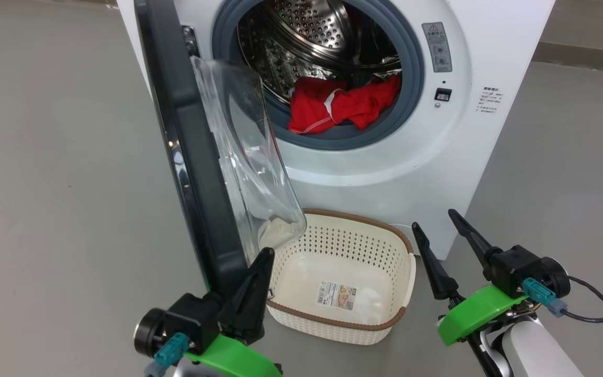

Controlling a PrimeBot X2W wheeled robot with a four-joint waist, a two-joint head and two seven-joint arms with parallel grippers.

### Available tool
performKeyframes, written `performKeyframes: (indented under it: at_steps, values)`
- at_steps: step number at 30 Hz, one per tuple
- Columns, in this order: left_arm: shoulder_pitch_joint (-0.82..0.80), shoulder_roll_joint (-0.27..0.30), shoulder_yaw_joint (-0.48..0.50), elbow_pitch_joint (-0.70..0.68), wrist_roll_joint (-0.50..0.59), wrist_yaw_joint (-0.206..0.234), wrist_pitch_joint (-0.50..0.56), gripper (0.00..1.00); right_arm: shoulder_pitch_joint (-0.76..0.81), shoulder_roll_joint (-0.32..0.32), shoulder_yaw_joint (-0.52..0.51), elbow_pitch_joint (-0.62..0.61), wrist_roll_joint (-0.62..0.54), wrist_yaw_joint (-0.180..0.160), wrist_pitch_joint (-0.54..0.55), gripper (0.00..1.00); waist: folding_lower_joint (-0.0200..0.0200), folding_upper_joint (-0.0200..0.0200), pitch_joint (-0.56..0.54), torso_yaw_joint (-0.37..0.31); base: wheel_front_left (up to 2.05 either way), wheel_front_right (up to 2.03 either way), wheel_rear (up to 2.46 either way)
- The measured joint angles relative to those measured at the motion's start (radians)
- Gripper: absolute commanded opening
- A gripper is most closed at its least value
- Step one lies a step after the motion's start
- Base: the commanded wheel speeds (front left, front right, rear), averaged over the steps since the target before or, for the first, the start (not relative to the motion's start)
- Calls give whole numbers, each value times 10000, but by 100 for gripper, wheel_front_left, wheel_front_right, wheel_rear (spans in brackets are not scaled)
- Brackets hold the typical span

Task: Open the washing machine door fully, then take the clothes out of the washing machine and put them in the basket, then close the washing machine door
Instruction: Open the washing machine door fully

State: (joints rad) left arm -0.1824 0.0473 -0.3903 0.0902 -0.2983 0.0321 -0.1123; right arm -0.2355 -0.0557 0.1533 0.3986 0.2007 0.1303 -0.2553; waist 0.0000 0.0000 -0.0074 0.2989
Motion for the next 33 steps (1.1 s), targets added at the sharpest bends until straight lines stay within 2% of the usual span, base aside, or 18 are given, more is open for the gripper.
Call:
performKeyframes:
  at_steps: [17,33]
  values:
    - [197,-54,96,196,-270,882,54,0,20,2,385,232,556,0,0,100,0,0,16,292,0,0,0]
    - [436,454,1463,-142,-407,1929,36,0,19,0,502,491,639,0,0,100,0,0,199,545,0,0,0]
